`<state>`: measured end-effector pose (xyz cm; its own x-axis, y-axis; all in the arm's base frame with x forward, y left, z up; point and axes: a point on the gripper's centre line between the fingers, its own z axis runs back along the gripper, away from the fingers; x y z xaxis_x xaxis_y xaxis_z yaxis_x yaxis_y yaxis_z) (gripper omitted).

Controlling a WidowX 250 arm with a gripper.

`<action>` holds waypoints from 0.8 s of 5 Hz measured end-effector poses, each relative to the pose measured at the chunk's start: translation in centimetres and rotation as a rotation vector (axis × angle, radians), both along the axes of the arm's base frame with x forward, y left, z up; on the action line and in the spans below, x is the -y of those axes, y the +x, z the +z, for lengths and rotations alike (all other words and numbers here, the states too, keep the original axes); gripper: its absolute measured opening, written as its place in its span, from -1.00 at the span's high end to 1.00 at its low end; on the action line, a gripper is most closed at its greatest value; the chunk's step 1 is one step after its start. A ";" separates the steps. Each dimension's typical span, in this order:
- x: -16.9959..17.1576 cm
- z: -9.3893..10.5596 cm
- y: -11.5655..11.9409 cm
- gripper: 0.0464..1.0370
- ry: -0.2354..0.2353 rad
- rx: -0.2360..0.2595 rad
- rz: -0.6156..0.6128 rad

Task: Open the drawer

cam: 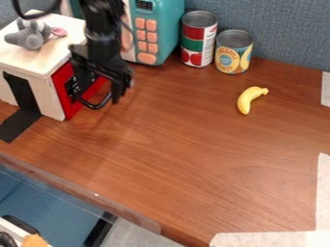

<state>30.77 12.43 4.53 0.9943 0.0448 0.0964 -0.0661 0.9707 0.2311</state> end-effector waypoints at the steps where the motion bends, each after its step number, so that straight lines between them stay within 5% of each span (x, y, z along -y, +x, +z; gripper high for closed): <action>1: 1.0 -1.7 -0.2 -0.92 0.057 -0.003 -0.029; 2: 1.3 -2.4 0.7 -0.92 0.096 0.024 -0.030; 4: 1.0 -3.1 3.7 -0.82 0.098 0.032 0.000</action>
<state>34.44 11.41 1.40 0.9907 0.0331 0.1317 -0.0745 0.9434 0.3232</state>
